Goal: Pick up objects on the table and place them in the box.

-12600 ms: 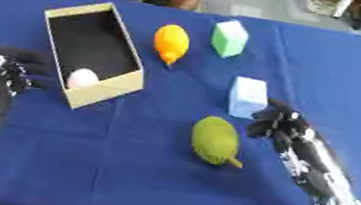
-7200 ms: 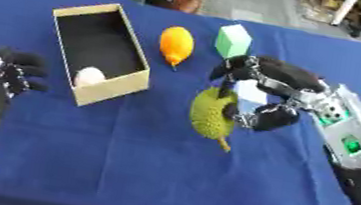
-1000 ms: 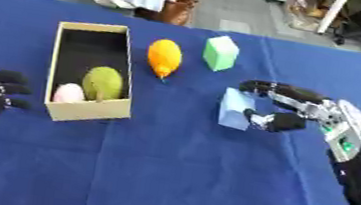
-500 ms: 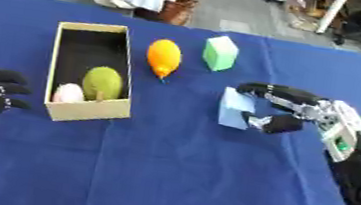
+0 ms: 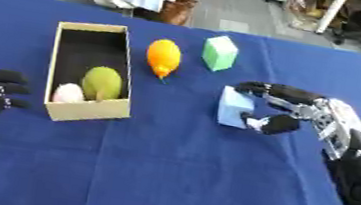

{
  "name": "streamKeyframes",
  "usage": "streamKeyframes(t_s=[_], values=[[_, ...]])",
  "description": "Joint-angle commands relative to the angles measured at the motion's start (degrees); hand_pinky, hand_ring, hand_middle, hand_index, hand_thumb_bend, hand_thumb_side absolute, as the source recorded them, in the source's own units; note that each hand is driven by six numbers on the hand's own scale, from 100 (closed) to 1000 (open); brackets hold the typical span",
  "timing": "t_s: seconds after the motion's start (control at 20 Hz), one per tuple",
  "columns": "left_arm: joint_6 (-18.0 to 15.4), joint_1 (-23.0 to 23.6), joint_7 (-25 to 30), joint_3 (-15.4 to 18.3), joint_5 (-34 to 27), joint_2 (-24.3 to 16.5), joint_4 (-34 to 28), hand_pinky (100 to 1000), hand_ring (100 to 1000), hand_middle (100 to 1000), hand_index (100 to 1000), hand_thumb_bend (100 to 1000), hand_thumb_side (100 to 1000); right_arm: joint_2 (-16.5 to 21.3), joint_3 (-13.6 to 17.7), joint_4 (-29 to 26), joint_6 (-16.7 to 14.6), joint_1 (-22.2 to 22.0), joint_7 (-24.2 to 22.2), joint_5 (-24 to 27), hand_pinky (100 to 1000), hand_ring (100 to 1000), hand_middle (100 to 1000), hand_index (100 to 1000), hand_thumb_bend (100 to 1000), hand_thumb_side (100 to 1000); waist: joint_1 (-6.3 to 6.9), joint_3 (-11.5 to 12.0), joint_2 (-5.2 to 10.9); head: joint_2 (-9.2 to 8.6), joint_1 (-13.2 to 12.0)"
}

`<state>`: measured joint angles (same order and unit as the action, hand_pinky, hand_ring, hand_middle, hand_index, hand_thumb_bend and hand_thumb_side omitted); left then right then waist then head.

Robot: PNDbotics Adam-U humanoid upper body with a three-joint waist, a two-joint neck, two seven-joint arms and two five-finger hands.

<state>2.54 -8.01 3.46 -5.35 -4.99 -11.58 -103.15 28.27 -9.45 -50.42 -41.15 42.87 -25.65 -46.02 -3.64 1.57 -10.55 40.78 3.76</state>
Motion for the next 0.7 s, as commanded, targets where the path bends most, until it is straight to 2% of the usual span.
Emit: streamKeyframes(t_s=[0.05, 0.2, 0.35, 0.4, 0.45, 0.5, 0.65, 0.7], values=[[0.0, -0.3, 0.0, 0.3, -0.1, -1.0, -1.1, 638, 724, 677, 749, 100, 940, -0.3, 0.0, 1.1, -10.8, 0.5, -7.6, -3.5, 898, 977, 1000, 1000, 100, 727, 0.02, 0.0, 0.63, 0.08, 0.3], [0.0, -0.3, 0.1, 0.3, -0.1, -0.9, -1.1, 638, 724, 677, 749, 100, 940, -1.1, 0.1, 2.0, -10.8, 1.1, -4.7, -6.4, 893, 972, 1000, 1000, 100, 710, 0.08, 0.1, 0.61, 0.10, 0.4], [0.0, -0.4, 0.1, 0.3, -0.1, -0.9, -1.1, 638, 724, 677, 749, 100, 940, -2.1, 0.2, 3.1, -10.8, 1.6, -2.1, -9.3, 852, 929, 973, 1000, 100, 640, 0.15, 0.1, 0.57, 0.05, 0.4], [-0.1, -0.4, 0.1, 0.3, -0.1, -0.9, -1.1, 638, 724, 677, 749, 100, 940, -2.4, 0.1, 3.3, -10.8, 1.8, -1.3, -10.2, 836, 913, 957, 1000, 100, 605, 0.16, 0.2, 0.56, 0.07, 0.5], [-0.1, -0.4, 0.1, 0.3, -0.1, -0.8, -1.1, 638, 724, 677, 749, 100, 940, -2.7, 0.1, 3.6, -10.8, 1.9, -0.4, -11.1, 794, 877, 917, 1000, 100, 505, 0.17, 0.2, 0.55, 0.09, 0.5], [-0.1, -0.4, 0.1, 0.3, -0.1, -0.8, -1.1, 638, 724, 677, 749, 100, 941, -3.0, 0.1, 3.8, -10.8, 2.0, 0.5, -12.0, 787, 870, 909, 1000, 100, 490, 0.18, 0.2, 0.54, 0.08, 0.5], [-0.1, -0.4, 0.1, 0.2, -0.2, -0.8, -1.1, 638, 724, 677, 749, 100, 940, -3.8, 0.1, 4.0, -10.8, 2.4, 3.8, -14.3, 667, 769, 788, 1000, 100, 311, 0.22, 0.3, 0.52, 0.12, 0.5], [-0.1, -0.5, 0.2, 0.2, -0.2, -0.8, -1.1, 638, 724, 677, 749, 100, 940, -4.1, 0.1, 4.0, -10.8, 2.4, 5.1, -14.9, 648, 751, 767, 1000, 100, 292, 0.23, 0.3, 0.52, 0.11, 0.5]])
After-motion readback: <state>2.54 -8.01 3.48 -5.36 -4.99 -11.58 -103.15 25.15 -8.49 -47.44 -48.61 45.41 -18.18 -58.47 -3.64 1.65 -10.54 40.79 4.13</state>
